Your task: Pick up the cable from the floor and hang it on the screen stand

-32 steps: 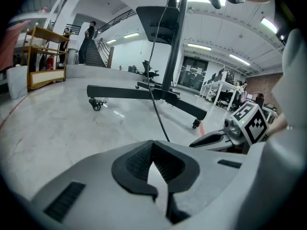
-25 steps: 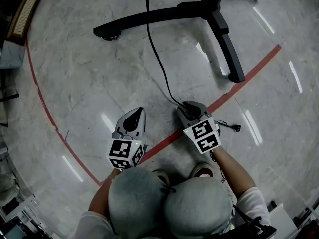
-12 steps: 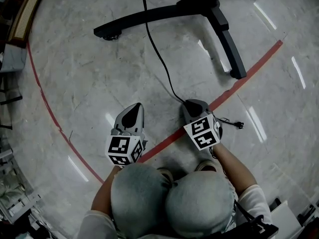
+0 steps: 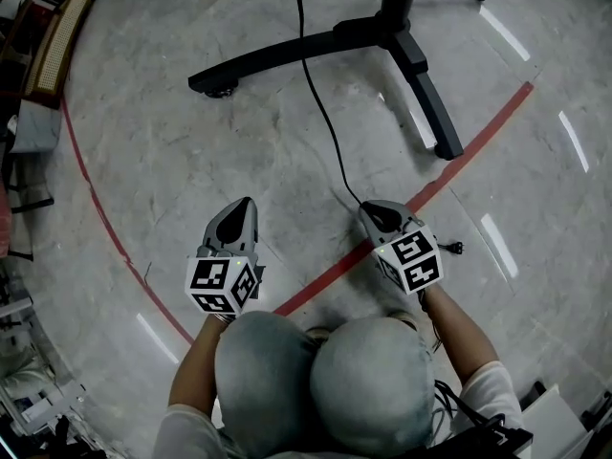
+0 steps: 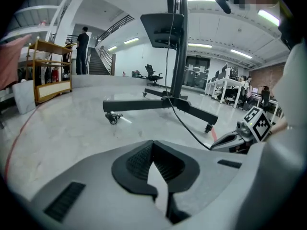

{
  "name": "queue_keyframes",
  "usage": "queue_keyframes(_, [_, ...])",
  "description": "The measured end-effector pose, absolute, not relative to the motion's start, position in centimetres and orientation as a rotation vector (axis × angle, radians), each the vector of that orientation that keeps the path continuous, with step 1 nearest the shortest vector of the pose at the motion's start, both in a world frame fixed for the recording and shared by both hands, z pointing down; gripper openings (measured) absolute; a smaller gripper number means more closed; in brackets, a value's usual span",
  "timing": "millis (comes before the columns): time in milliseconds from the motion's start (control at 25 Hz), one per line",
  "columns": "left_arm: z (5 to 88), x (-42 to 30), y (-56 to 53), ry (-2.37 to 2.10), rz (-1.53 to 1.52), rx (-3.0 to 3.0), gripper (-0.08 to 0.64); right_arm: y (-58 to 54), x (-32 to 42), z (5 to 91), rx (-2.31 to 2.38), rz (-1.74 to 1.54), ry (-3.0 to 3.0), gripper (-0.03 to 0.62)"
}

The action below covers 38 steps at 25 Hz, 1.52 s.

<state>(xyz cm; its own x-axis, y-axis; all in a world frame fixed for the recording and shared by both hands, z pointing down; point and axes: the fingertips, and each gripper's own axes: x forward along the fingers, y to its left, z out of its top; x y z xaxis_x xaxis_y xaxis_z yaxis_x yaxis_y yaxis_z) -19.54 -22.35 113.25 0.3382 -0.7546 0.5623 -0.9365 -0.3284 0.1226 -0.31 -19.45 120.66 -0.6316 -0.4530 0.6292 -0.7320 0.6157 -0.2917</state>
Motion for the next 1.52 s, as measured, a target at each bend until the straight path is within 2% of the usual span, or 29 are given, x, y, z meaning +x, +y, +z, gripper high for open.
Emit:
queue_keyframes(160, [104.8,-21.3,-24.8,-1.58,0.512,2.178,0.003,-19.7,1.6,112.5,0.992,0.747,-2.426,0.028])
queue_keyframes(360, [92.2,-21.0,-23.3,-1.605,0.417,2.13,0.003,-18.1,3.6,97.6,1.011,0.861,-2.569,0.029])
queue_keyframes(640, [75.7,-16.3,-19.9,-1.5,0.379,2.114,0.003,-16.0,4.6,76.9,1.023,1.0,-2.642,0.028])
queue_keyframes(880, [61.4,-12.1,-17.5,-1.423,0.323,2.152,0.002,-14.0,4.0,62.7,1.071,1.082,-2.647,0.029])
queue_keyframes(1160, [49.5,-9.9,-15.7,-1.381,0.279,2.195,0.002,-13.3,3.3,50.6,1.112,1.064,-2.684,0.029])
queue_keyframes(1520, [39.5,-9.1,-13.9,-1.428,0.246,2.24,0.003,-13.7,3.1,39.1,1.116,0.931,-2.754,0.029])
